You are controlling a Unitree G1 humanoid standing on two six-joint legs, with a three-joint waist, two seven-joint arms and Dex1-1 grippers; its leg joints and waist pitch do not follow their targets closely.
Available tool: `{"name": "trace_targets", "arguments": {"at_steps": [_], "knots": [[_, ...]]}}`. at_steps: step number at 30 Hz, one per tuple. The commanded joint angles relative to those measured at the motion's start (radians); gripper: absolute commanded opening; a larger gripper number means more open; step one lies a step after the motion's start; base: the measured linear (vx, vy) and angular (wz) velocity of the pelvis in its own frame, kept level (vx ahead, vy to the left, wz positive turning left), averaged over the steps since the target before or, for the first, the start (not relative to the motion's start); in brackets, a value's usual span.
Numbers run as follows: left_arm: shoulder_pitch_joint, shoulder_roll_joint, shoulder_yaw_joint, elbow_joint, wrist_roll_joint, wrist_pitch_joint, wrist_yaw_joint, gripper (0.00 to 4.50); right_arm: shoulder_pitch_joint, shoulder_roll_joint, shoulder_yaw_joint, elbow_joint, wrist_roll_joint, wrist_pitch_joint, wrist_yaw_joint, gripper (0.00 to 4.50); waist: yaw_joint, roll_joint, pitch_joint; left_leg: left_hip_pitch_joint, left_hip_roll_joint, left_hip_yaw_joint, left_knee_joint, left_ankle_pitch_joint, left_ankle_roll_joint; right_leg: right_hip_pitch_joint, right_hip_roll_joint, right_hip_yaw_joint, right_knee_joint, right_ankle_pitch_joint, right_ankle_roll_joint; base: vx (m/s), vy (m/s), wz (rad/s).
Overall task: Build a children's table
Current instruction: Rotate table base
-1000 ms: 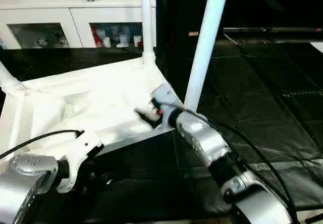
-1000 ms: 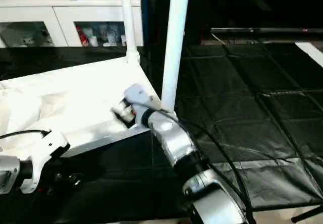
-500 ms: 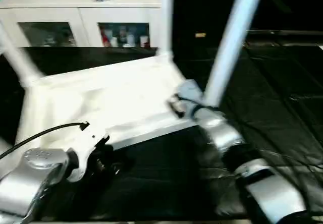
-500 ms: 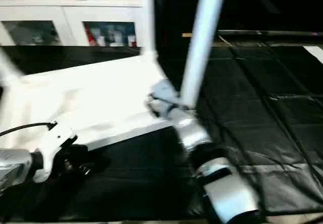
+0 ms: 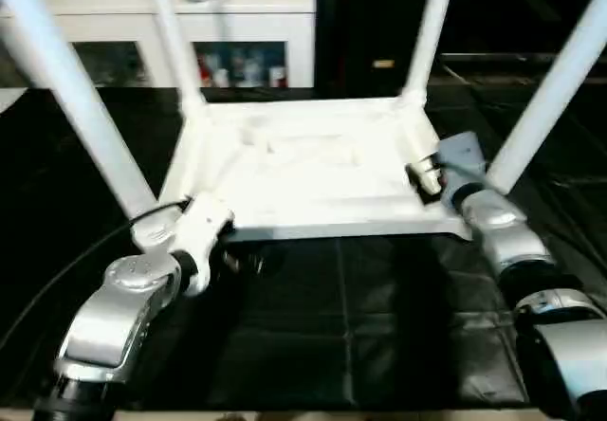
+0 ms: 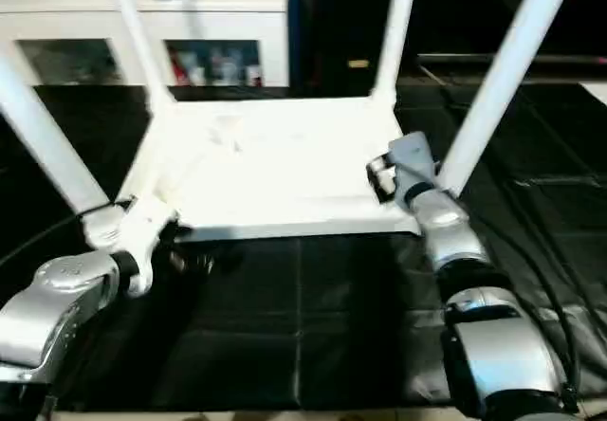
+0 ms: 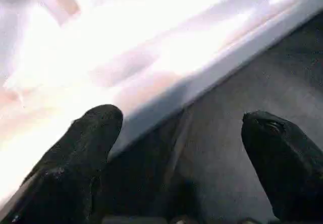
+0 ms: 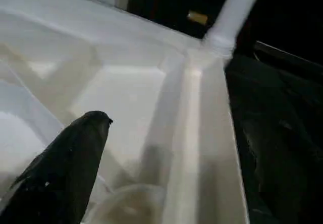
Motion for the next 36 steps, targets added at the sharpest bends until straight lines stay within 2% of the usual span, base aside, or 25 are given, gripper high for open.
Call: {"name": "trace_targets", "arguments": {"at_steps": [1, 2, 3, 6, 8, 9, 10, 11, 12, 13, 15, 16, 17, 18, 22, 26, 28, 29, 30, 31, 32, 33, 34, 35, 36], "knots": [[0.07, -0.035, 0.065, -0.045, -0.04, -0.078, 0.025, 4.46, 0.038, 0.026, -0.007, -0.114, 0.071, 0.009, 0.136, 4.5, -0.003, -0.003, -0.075, -0.008, -0.022, 0.015, -0.064, -0.257, 0.042, 0.062, -0.014, 0.01, -0.057, -0.242, -0.213, 0.0, 0.0, 0.0], [0.105, -0.05, 0.088, -0.06, -0.054, -0.101, 0.036, 4.46, 0.068, 0.038, -0.002, -0.178, 0.1, 0.025, 0.188, 4.5, -0.01, -0.006, -0.07, -0.016, -0.019, 0.015, -0.067, -0.254, 0.057, 0.065, -0.014, 0.009, -0.06, -0.238, -0.21, 0.0, 0.0, 0.0], [0.134, -0.06, 0.105, -0.071, -0.061, -0.12, 0.045, 4.46, 0.095, 0.046, 0.004, -0.231, 0.121, 0.04, 0.222, 4.5, -0.013, -0.006, -0.069, -0.017, -0.017, 0.014, -0.068, -0.256, 0.059, 0.065, -0.016, 0.009, -0.061, -0.246, -0.207, 0.0, 0.0, 0.0], [0.221, -0.109, 0.173, -0.097, -0.076, -0.193, 0.094, 4.46, 0.191, 0.059, 0.036, -0.408, 0.179, 0.085, 0.302, 4.5, -0.013, 0.003, -0.072, -0.005, -0.013, 0.016, -0.066, -0.243, 0.085, 0.055, -0.009, 0.012, -0.064, -0.222, -0.221, 0.0, 0.0, 0.0], [0.244, -0.128, 0.196, -0.102, -0.076, -0.235, 0.116, 4.46, 0.22, 0.059, 0.05, -0.457, 0.19, 0.099, 0.32, 4.5, -0.01, 0.002, -0.071, -0.001, -0.011, 0.017, -0.067, -0.258, 0.082, 0.052, -0.009, 0.012, -0.066, -0.242, -0.225, 0.0, 0.0, 0.0], [0.28, -0.15, 0.219, -0.111, -0.073, -0.29, 0.14, 4.46, 0.264, 0.057, 0.067, -0.525, 0.204, 0.118, 0.329, 4.5, -0.004, 0.021, -0.067, 0.005, -0.01, 0.016, -0.069, -0.279, 0.075, 0.049, -0.009, 0.013, -0.07, -0.247, -0.227, 0.0, 0.0, 0.0], [0.291, -0.153, 0.221, -0.113, -0.068, -0.307, 0.148, 4.46, 0.277, 0.057, 0.071, -0.543, 0.208, 0.125, 0.33, 4.5, -0.005, 0.011, -0.061, 0.005, -0.007, 0.017, -0.074, -0.327, 0.066, 0.048, -0.007, 0.012, -0.077, -0.292, -0.21, 0.0, 0.0, 0.0], [0.356, -0.184, 0.237, -0.129, -0.046, -0.411, 0.19, 4.46, 0.364, 0.05, 0.102, -0.667, 0.234, 0.16, 0.341, 4.5, -0.003, 0.018, -0.058, 0.006, -0.01, 0.015, -0.077, -0.351, 0.06, 0.048, -0.007, 0.01, -0.078, -0.326, -0.199, 0.0, 0.0, 0.0], [0.367, -0.19, 0.239, -0.132, -0.044, -0.429, 0.194, 4.46, 0.381, 0.049, 0.106, -0.69, 0.238, 0.167, 0.343, 4.5, 0.002, 0.016, -0.054, 0.008, -0.006, 0.013, -0.081, -0.39, 0.05, 0.047, -0.01, 0.012, -0.089, -0.38, -0.161, 0.0, 0.0, 0.0], [0.381, -0.199, 0.243, -0.137, -0.041, -0.452, 0.2, 4.46, 0.402, 0.048, 0.112, -0.72, 0.242, 0.175, 0.347, 4.5, 0.002, 0.016, -0.056, 0.008, -0.008, 0.01, -0.084, -0.4, 0.043, 0.046, -0.009, 0.013, -0.092, -0.403, -0.142, 0.0, 0.0, 0.0], [0.419, -0.226, 0.248, -0.152, -0.019, -0.525, 0.235, 4.46, 0.473, 0.041, 0.124, -0.81, 0.245, 0.211, 0.348, 4.5, 0.006, 0.015, -0.057, 0.01, -0.006, 0.01, -0.085, -0.409, 0.036, 0.042, -0.008, 0.015, -0.095, -0.408, -0.133, 0.0, 0.0, 0.0], [0.432, -0.235, 0.25, -0.157, -0.014, -0.547, 0.244, 4.46, 0.497, 0.04, 0.126, -0.841, 0.243, 0.225, 0.349, 4.5, 0.008, 0.007, -0.051, 0.005, -0.008, 0.009, -0.088, -0.413, 0.035, 0.043, -0.007, 0.016, -0.096, -0.427, -0.12, 0.0, 0.0, 0.0], [0.432, -0.235, 0.25, -0.157, -0.014, -0.547, 0.244, 4.46, 0.497, 0.04, 0.126, -0.841, 0.243, 0.225, 0.349, 4.5, 0.006, 0.008, -0.05, 0.004, -0.008, 0.008, -0.089, -0.434, 0.03, 0.041, -0.011, 0.015, -0.099, -0.473, -0.1, 0.0, 0.0, 0.0], [0.478, -0.261, 0.246, -0.185, 0.005, -0.597, 0.272, 4.46, 0.564, 0.028, 0.127, -0.931, 0.26, 0.276, 0.358, 4.5, 0.006, 0.009, -0.048, 0.004, -0.01, 0.006, -0.091, -0.445, 0.028, 0.042, -0.011, 0.014, -0.106, -0.518, -0.075, 0.0, 0.0, 0.0], [0.557, -0.325, 0.266, -0.228, 0.038, -0.674, 0.352, 4.46, 0.684, -0.019, 0.147, -1.104, 0.322, 0.389, 0.383, 4.5, 0.003, 0.004, -0.047, 0.001, -0.009, 0.005, -0.092, -0.438, 0.033, 0.041, -0.01, 0.014, -0.117, -0.552, -0.033, 0.0, 0.0, 0.0], [0.516, -0.315, 0.288, -0.19, 0.023, -0.664, 0.367, 4.46, 0.721, -0.04, 0.163, -1.13, 0.329, 0.418, 0.401, 4.5, -0.003, 0.0, -0.04, 0.011, -0.021, 0.003, -0.085, -0.475, 0.029, 0.023, -0.006, 0.002, -0.139, -0.67, 0.016, 0.0, 0.0, 0.0], [0.401, -0.245, 0.323, -0.078, 0.007, -0.643, 0.354, 4.46, 0.752, -0.058, 0.184, -1.13, 0.315, 0.451, 0.419, 4.5, -0.003, 0.015, -0.04, 0.018, -0.027, 0.0, -0.081, -0.493, 0.024, 0.016, -0.002, -0.002, -0.145, -0.685, 0.028, 0.0, 0.0, 0.0], [0.398, -0.242, 0.325, -0.074, 0.006, -0.641, 0.353, 4.46, 0.752, -0.058, 0.184, -1.13, 0.314, 0.453, 0.419, 4.5, -0.006, 0.012, -0.036, 0.02, -0.031, 0.002, -0.079, -0.504, 0.026, 0.012, 0.002, -0.006, -0.154, -0.706, 0.041, 0.0, 0.0, 0.0], [0.311, -0.182, 0.358, 0.025, -0.028, -0.617, 0.324, 4.46, 0.77, -0.05, 0.196, -1.126, 0.286, 0.483, 0.396, 4.5, -0.008, 0.006, -0.036, 0.022, -0.037, -0.002, -0.076, -0.512, 0.022, 0.014, 0.003, -0.014, -0.159, -0.722, 0.053, 0.0, 0.0, 0.0], [0.311, -0.182, 0.358, 0.025, -0.028, -0.617, 0.324, 4.46, 0.77, -0.05, 0.196, -1.126, 0.286, 0.483, 0.396, 4.5, -0.007, 0.013, -0.038, 0.026, -0.04, -0.008, -0.076, -0.521, 0.016, 0.016, 0.002, -0.022, -0.157, -0.726, 0.054, 0.0, 0.0, 0.0], [0.282, -0.161, 0.367, 0.059, -0.04, -0.616, 0.308, 4.46, 0.774, -0.043, 0.199, -1.126, 0.279, 0.493, 0.384, 4.5, -0.013, -0.003, -0.037, 0.016, -0.034, -0.012, -0.081, -0.52, 0.016, 0.027, -0.001, -0.027, -0.156, -0.718, 0.053, 0.0, 0.0, 0.0], [0.245, -0.141, 0.367, 0.097, -0.043, -0.604, 0.297, 4.46, 0.776, -0.036, 0.195, -1.132, 0.27, 0.507, 0.361, 4.5, -0.017, -0.008, -0.035, 0.001, -0.028, -0.02, -0.092, -0.525, 0.015, 0.045, -0.008, -0.033, -0.152, -0.712, 0.049, 0.0, 0.0, 0.0], [0.214, -0.124, 0.37, 0.128, -0.034, -0.603, 0.306, 4.46, 0.776, -0.029, 0.189, -1.143, 0.274, 0.533, 0.336, 4.5, -0.022, 0.011, -0.035, 0.012, -0.025, -0.027, -0.096, -0.56, 0.016, 0.045, -0.011, -0.039, -0.154, -0.702, 0.039, 0.0, 0.0, 0.0], [0.214, -0.124, 0.37, 0.128, -0.034, -0.603, 0.306, 4.46, 0.776, -0.029, 0.189, -1.143, 0.274, 0.533, 0.336, 4.5, -0.025, 0.017, -0.036, 0.019, -0.023, -0.028, -0.096, -0.573, 0.017, 0.043, -0.012, -0.042, -0.157, -0.685, 0.03, 0.0, 0.0, 0.0], [0.184, -0.113, 0.377, 0.157, -0.016, -0.601, 0.336, 4.46, 0.774, -0.023, 0.181, -1.145, 0.273, 0.545, 0.315, 4.5, -0.032, 0.012, -0.036, 0.018, -0.016, -0.035, -0.104, -0.592, 0.014, 0.054, -0.015, -0.047, -0.154, -0.631, 0.009, 0.0, 0.0, 0.0]]}}
